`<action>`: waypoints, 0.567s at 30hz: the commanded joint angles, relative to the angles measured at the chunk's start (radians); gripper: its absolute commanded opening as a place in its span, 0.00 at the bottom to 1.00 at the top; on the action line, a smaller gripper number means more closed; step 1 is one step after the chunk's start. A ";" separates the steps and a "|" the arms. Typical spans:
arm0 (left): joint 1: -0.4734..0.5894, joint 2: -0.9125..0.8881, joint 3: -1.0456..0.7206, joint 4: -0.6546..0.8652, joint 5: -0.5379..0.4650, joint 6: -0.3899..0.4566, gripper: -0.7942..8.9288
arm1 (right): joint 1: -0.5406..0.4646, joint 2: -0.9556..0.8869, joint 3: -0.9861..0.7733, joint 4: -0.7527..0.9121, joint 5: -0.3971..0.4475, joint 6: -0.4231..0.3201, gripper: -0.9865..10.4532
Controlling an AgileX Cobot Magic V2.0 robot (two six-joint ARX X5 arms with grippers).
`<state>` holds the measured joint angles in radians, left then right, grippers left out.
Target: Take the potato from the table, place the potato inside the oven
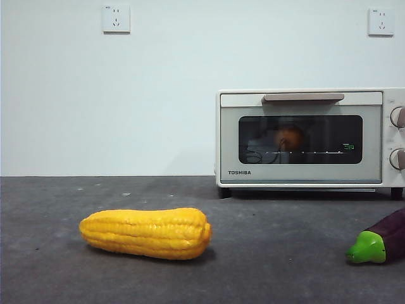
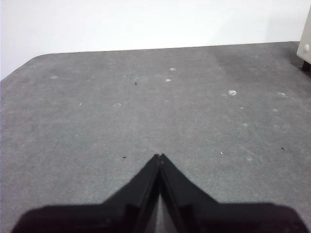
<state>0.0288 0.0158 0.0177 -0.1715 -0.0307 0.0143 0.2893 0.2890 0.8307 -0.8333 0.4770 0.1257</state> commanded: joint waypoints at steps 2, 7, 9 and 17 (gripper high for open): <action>-0.004 0.000 -0.010 0.008 0.005 -0.007 0.08 | -0.118 -0.064 -0.240 0.343 -0.391 -0.079 0.09; -0.004 0.000 -0.010 0.007 0.005 -0.007 0.08 | -0.203 -0.141 -0.478 0.577 -0.560 -0.085 0.09; -0.004 0.000 -0.010 0.008 0.005 -0.007 0.08 | -0.229 -0.169 -0.544 0.610 -0.558 -0.085 0.09; -0.004 0.000 -0.010 0.008 0.005 -0.007 0.08 | -0.342 -0.249 -0.701 0.624 -0.558 -0.111 0.09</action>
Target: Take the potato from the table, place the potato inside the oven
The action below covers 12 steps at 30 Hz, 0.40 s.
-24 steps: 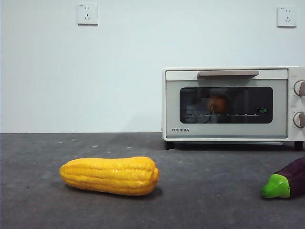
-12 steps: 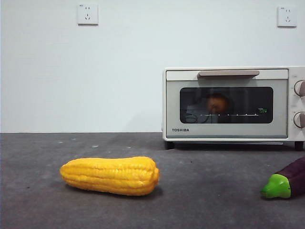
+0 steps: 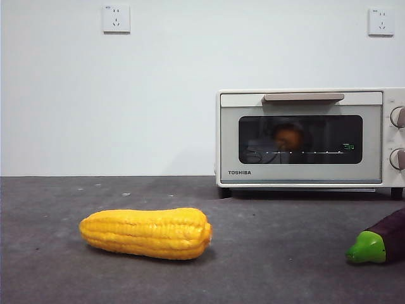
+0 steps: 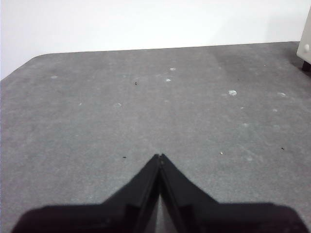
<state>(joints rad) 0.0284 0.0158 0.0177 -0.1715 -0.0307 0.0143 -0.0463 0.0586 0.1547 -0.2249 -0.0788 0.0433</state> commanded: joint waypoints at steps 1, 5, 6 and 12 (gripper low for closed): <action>-0.003 0.000 -0.010 0.008 0.005 -0.007 0.08 | -0.007 -0.027 -0.036 0.017 -0.003 -0.043 0.09; -0.003 0.000 -0.010 0.007 0.005 -0.007 0.08 | -0.007 -0.046 -0.079 0.023 -0.002 -0.083 0.09; -0.003 0.000 -0.010 0.007 0.005 -0.007 0.08 | -0.007 -0.047 -0.088 0.024 -0.001 -0.082 0.09; -0.003 0.000 -0.010 0.008 0.005 -0.007 0.08 | -0.007 -0.051 -0.141 0.053 -0.016 -0.082 0.09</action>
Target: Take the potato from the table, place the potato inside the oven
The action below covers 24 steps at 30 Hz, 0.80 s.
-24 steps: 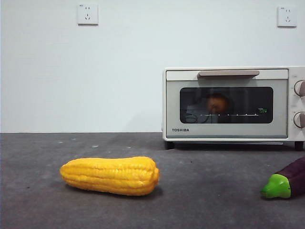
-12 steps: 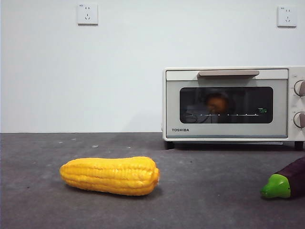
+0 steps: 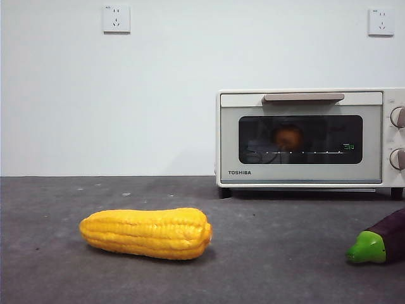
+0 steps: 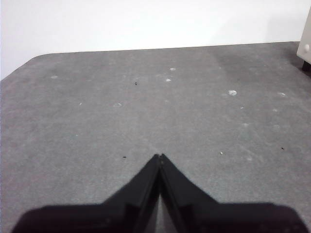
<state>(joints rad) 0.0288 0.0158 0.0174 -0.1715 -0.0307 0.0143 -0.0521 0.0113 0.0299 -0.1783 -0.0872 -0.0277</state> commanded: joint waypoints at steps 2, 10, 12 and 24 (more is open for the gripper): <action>-0.004 0.000 -0.009 0.008 0.005 -0.007 0.08 | -0.001 -0.003 -0.016 0.003 -0.006 -0.012 0.09; -0.004 0.000 -0.009 0.008 0.005 -0.007 0.08 | -0.001 -0.003 -0.016 -0.002 0.002 -0.037 0.09; -0.003 0.000 -0.009 0.007 0.005 -0.007 0.08 | 0.000 -0.004 -0.016 -0.001 0.001 -0.036 0.09; -0.003 0.000 -0.009 0.008 0.005 -0.007 0.08 | 0.000 -0.003 -0.016 0.000 0.002 -0.036 0.09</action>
